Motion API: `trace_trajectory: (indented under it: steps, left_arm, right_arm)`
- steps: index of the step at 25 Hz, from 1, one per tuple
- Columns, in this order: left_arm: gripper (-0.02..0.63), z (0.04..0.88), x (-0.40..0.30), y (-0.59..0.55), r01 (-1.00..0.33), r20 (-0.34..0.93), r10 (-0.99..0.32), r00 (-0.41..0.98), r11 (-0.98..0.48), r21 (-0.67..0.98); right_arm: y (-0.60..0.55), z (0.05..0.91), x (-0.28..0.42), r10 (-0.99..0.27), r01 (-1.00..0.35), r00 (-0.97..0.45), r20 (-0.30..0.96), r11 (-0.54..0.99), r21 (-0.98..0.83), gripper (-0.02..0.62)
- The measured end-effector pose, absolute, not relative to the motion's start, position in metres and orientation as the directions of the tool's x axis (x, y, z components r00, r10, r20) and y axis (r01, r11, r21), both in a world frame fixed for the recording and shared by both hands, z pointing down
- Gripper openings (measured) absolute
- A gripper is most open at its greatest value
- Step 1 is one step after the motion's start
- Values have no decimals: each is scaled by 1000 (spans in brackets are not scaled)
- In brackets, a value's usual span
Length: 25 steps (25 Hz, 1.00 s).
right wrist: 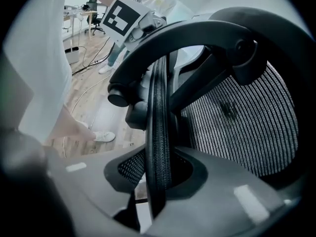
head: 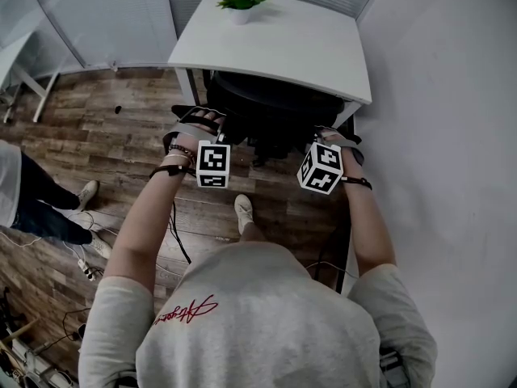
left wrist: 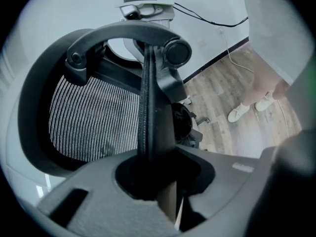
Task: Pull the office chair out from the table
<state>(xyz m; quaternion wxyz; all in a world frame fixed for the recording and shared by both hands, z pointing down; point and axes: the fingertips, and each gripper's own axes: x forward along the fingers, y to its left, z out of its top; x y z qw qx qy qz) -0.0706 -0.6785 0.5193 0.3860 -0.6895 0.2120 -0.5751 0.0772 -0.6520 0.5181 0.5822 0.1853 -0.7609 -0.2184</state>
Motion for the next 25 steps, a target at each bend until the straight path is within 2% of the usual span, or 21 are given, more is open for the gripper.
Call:
trace_trajectory:
  steps: [25]
  left_arm:
    - [67, 517, -59, -656, 152, 617, -741, 265, -600, -786]
  right_arm:
    - [-633, 517, 88, -531, -28, -252, 809, 840, 542, 97]
